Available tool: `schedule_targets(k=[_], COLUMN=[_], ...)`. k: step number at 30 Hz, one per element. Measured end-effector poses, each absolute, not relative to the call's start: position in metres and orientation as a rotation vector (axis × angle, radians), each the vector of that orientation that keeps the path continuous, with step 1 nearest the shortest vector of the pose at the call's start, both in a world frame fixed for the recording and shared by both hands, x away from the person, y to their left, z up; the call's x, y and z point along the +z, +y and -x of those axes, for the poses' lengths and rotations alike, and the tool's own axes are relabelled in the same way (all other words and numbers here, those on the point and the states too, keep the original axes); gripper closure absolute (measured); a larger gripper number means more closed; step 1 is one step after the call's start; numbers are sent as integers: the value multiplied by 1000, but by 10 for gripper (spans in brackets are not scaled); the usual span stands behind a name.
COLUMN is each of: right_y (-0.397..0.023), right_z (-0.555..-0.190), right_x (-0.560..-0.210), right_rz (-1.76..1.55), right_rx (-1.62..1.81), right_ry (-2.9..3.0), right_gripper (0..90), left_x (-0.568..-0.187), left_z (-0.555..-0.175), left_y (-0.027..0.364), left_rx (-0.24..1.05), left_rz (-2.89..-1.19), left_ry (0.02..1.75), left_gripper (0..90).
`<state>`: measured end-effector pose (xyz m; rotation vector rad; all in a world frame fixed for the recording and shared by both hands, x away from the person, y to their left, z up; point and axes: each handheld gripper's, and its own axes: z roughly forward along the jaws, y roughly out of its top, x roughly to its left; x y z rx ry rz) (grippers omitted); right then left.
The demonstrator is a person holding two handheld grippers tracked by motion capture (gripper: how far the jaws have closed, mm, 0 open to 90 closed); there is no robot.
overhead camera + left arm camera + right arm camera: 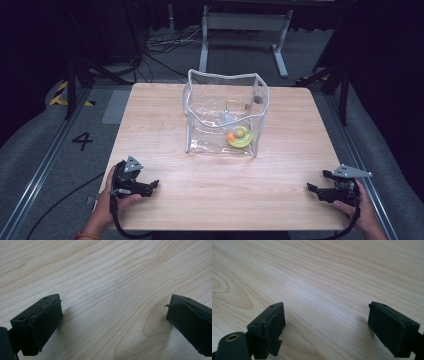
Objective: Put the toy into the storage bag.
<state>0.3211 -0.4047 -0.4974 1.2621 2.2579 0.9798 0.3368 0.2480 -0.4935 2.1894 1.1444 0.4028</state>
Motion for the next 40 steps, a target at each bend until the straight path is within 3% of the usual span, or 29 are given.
schedule_targets(k=[16, 40], right_y=[-401, -401], right_z=[-322, -322], right_x=[-498, -498], right_rz=[-1324, -1336], right_rx=[943, 937], right_ry=[2221, 2215], right_gripper=[69, 59], left_x=[-493, -493], left_z=[-335, -335], left_y=[248, 248], left_rx=[413, 413], left_rz=[-2182, -2182], left_ry=[1165, 1166], left_gripper=[6, 5])
